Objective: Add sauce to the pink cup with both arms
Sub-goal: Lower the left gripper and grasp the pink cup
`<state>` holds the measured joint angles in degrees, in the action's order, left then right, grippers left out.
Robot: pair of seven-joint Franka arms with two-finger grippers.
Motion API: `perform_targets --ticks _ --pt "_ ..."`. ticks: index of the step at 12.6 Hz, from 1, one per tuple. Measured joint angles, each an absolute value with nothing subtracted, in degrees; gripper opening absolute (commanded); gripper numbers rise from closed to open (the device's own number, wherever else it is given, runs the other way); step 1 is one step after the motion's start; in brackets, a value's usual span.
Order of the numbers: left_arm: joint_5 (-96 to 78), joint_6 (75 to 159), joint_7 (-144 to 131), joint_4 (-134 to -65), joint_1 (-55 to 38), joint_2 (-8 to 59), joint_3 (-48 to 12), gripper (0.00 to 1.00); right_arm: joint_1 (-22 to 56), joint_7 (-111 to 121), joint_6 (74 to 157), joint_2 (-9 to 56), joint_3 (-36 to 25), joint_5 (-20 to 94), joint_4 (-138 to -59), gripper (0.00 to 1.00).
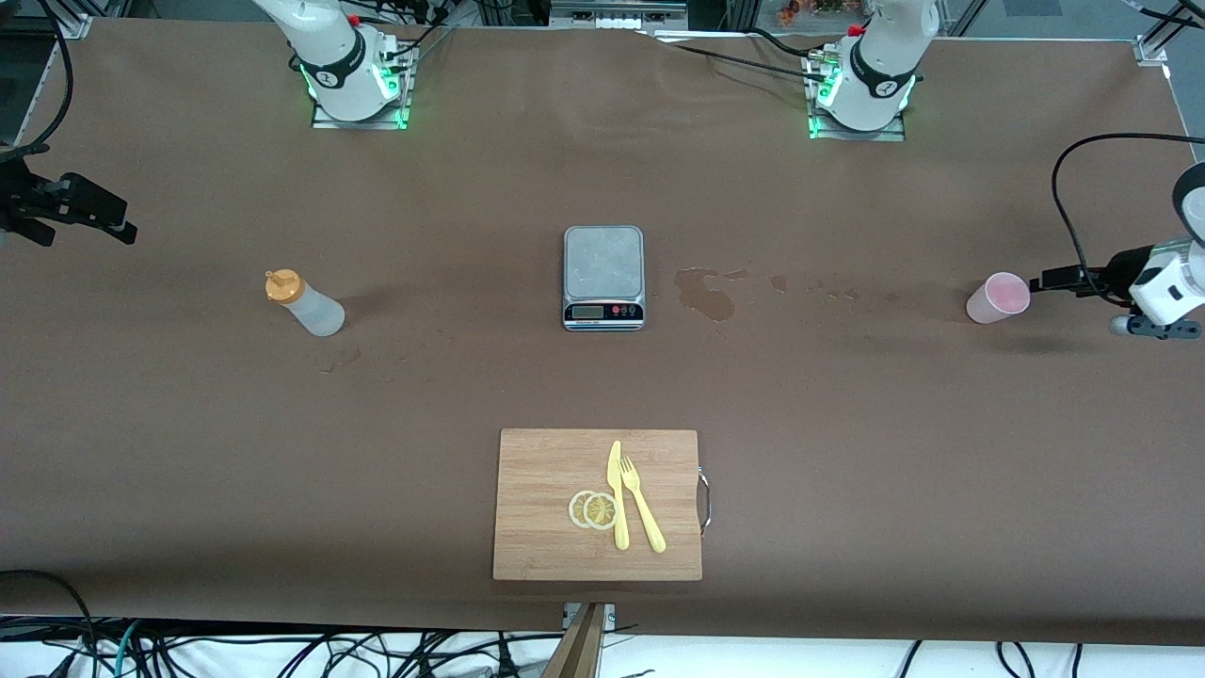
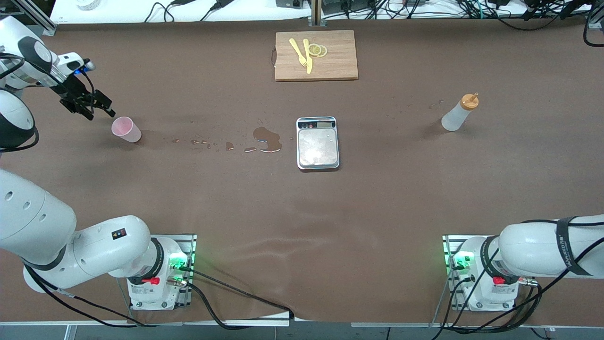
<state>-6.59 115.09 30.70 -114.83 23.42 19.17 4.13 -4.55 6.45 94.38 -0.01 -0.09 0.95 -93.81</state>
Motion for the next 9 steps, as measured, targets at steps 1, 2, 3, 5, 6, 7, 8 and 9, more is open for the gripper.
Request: perform_targets --ticks 1,2,3,5,6,7,8,9 --pt "-6.65 116.54 30.75 -115.53 23.53 19.86 4.14 0.92 -4.56 6.45 94.40 0.07 -0.13 0.95 -93.81 1.00" --pt "-6.66 118.01 30.79 -116.28 23.72 20.53 4.14 0.81 -4.57 6.46 94.43 0.12 -0.15 0.95 -93.81 1.00" --pt "-6.81 119.55 30.81 -117.28 23.88 21.05 4.14 0.62 -4.57 6.46 94.45 0.16 -0.16 0.95 -93.81 1.00" --pt "-7.30 122.05 30.84 -119.32 24.02 21.55 4.14 0.12 -4.57 6.46 94.48 0.19 -0.16 0.96 -93.81 1.00" --pt "-7.35 122.70 30.84 -120.03 24.02 21.73 4.13 0.00 -4.57 6.46 94.48 0.20 -0.16 0.96 -93.81 1.00" --pt "-7.39 123.01 30.84 -120.37 24.02 21.91 4.12 0.00 -4.57 6.46 94.46 0.22 -0.16 0.97 -93.81 1.00" --pt "-7.39 123.24 30.87 -120.40 24.02 22.05 4.10 0.00 -4.57 6.46 94.45 0.23 -0.16 0.97 -93.81 1.00" --pt "-7.39 123.48 30.90 -120.35 24.02 22.03 4.03 0.00 -4.57 6.46 94.45 0.24 -0.16 0.98 -93.81 1.00"
